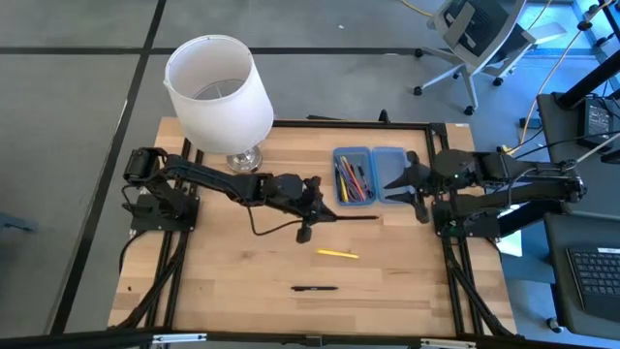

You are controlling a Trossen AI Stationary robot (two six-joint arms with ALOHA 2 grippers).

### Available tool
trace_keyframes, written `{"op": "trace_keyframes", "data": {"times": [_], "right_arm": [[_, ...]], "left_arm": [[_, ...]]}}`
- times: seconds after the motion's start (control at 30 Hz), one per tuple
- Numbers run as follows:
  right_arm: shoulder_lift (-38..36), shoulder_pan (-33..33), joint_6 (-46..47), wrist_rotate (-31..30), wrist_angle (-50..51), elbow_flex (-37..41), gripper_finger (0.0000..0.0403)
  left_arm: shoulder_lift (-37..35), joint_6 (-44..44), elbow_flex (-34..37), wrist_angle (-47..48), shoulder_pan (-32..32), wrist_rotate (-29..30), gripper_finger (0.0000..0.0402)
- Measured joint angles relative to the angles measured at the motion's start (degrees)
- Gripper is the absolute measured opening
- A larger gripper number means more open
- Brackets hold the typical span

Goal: Pick & place school supplies into a supply box
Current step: Put the top black pen into the blue supply box

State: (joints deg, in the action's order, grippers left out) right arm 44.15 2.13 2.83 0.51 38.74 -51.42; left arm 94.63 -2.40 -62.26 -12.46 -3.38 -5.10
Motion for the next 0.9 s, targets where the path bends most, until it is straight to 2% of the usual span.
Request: {"op": "trace_keyframes", "data": {"times": [0.17,0.4,0.7,0.9], "right_arm": [[1.10,1.16,0.42,-0.02,-2.86,0.78,0.0129],[4.22,3.18,-0.30,0.02,-19.67,4.19,0.0129],[11.48,4.20,-0.41,0.13,-36.94,4.87,0.0129],[12.97,4.20,-2.14,0.35,-39.48,4.87,0.0129]], "left_arm": [[-0.02,0.02,0.00,-10.33,0.54,-0.05,0.0027],[-0.02,0.15,-0.04,-19.77,0.71,-0.21,0.0028],[-0.04,0.16,-0.04,-22.93,0.73,-0.17,0.0029],[-0.09,0.16,-0.04,-22.91,0.71,-1.11,0.0030]]}}
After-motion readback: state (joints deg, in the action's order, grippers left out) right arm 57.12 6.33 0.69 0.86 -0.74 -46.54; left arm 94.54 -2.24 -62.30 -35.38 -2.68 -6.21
